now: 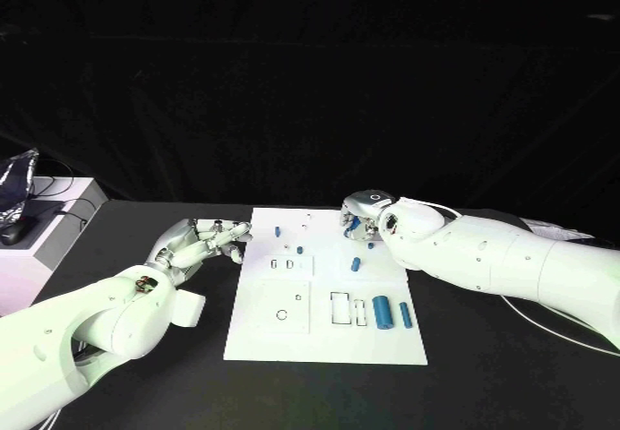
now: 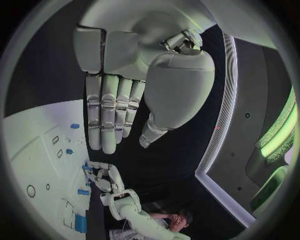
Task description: Assemble the parts on the task board
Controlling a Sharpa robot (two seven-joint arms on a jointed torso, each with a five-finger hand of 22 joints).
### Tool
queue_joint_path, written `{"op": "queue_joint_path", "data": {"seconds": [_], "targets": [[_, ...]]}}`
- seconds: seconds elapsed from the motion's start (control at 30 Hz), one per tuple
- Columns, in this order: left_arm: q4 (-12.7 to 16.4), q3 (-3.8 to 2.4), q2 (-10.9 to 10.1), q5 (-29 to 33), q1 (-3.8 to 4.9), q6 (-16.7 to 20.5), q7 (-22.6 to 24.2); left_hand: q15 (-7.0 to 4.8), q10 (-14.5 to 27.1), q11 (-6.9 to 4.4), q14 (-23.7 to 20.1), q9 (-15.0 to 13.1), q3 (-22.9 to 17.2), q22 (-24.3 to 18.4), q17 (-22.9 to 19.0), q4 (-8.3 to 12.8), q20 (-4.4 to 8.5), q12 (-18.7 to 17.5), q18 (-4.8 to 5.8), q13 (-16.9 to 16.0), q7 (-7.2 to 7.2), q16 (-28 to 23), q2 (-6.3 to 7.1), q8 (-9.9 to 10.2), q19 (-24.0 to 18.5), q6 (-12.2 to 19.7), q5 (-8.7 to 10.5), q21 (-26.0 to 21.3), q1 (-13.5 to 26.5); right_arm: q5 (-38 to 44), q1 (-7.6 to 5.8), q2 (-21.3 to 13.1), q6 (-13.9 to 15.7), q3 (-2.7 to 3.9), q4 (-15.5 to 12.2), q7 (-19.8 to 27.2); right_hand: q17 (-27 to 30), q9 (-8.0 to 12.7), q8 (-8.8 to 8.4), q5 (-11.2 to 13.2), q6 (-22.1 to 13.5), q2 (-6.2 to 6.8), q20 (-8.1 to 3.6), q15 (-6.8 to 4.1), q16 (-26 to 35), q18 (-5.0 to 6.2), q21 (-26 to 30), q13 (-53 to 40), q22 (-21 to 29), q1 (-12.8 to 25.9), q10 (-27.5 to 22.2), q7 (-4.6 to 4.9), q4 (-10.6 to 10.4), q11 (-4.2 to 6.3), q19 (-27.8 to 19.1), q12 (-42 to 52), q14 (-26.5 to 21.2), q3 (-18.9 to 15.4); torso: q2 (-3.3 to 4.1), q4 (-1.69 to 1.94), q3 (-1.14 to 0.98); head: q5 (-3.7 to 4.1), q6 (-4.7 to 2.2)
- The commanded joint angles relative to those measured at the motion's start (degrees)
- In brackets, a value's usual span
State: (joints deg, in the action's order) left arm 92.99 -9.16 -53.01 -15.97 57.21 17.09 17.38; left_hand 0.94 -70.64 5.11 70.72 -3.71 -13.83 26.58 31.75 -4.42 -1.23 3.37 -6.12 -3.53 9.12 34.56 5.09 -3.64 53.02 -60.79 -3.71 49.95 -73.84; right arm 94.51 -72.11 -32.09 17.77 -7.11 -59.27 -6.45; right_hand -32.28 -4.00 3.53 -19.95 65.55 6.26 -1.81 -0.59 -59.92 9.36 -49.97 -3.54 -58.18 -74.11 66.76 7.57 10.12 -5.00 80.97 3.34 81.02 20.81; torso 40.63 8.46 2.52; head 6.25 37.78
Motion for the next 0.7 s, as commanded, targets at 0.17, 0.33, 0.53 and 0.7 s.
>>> {"op": "queue_joint_path", "data": {"seconds": [0.17, 0.33, 0.53, 0.7], "targets": [[-0.07, -0.06, 0.05, -0.17, 0.01, -0.53, -0.12, 0.29, 0.38, 0.18, -0.16, -0.07, 0.39, -0.07, -0.08, -0.04, -0.34, 0.19, -0.22, -0.07, 0.08, 0.41, -0.12, -0.08, -0.06, 0.52, 0.31, 0.22, 0.32, 1.16, 0.05, 0.04, -1.81, 0.02, -0.05, -0.20, -0.05, -0.05, 0.06, 0.01, 0.63, 0.05, -0.05, -0.54, -0.28, 1.19, 0.90, 0.08, -1.53, 0.45, 0.76, 0.00, 0.03, 0.20, 0.82, 0.00, 0.00, 0.69, 0.17, 0.25, 0.14, 0.25, 0.11], [-0.13, -0.06, 0.05, -0.16, 0.01, -0.56, -0.18, 0.31, 0.50, 0.21, -0.20, -0.07, 0.45, -0.15, -0.21, -0.02, -0.36, 0.21, -0.25, -0.08, 0.11, 0.50, -0.22, -0.09, -0.06, 0.54, 0.32, 0.29, 0.26, 1.16, 0.11, 0.01, -2.34, 0.01, 0.18, -0.27, -0.05, -0.05, 0.06, 0.01, 0.63, 0.05, -0.05, -0.54, -0.28, 1.19, 0.90, 0.08, -1.53, 0.45, 0.76, 0.00, 0.03, 0.20, 0.82, 0.00, 0.00, 0.69, 0.20, 0.41, 0.24, 0.42, 0.13], [-0.23, -0.06, 0.03, -0.16, 0.00, -0.59, -0.22, 0.31, 0.50, 0.21, -0.20, -0.07, 0.45, -0.15, -0.21, -0.02, -0.36, 0.21, -0.25, -0.08, 0.11, 0.50, -0.22, -0.09, -0.06, 0.54, 0.32, 0.29, 0.26, 1.17, 0.15, -0.04, -2.65, 0.01, 0.26, -0.32, -0.22, -0.05, 0.06, -0.15, 0.85, -0.04, -0.11, -0.59, -0.24, 1.12, 4.46, 0.07, -5.86, 0.43, 0.96, -0.02, 0.07, 0.25, 1.94, 0.03, 0.10, 0.76, 0.30, 0.50, 0.29, 0.39, 0.18], [-0.32, -0.06, 0.05, -0.16, 0.00, -0.65, -0.26, 0.31, 0.50, 0.21, -0.20, -0.07, 0.45, -0.15, -0.21, -0.02, -0.36, 0.21, -0.25, -0.08, 0.11, 0.50, -0.22, -0.09, -0.06, 0.54, 0.32, 0.29, 0.26, 1.17, 0.17, -0.13, -2.82, 0.01, 0.36, -0.40, -0.22, -0.05, 0.06, -0.25, 0.84, -0.10, -0.12, -0.59, -0.23, 1.10, 4.49, 0.07, -6.05, 0.40, 1.12, -0.01, 0.10, 0.29, 2.01, 0.03, 0.05, 0.82, 0.31, 0.66, 0.35, 0.56, 0.23]]}}
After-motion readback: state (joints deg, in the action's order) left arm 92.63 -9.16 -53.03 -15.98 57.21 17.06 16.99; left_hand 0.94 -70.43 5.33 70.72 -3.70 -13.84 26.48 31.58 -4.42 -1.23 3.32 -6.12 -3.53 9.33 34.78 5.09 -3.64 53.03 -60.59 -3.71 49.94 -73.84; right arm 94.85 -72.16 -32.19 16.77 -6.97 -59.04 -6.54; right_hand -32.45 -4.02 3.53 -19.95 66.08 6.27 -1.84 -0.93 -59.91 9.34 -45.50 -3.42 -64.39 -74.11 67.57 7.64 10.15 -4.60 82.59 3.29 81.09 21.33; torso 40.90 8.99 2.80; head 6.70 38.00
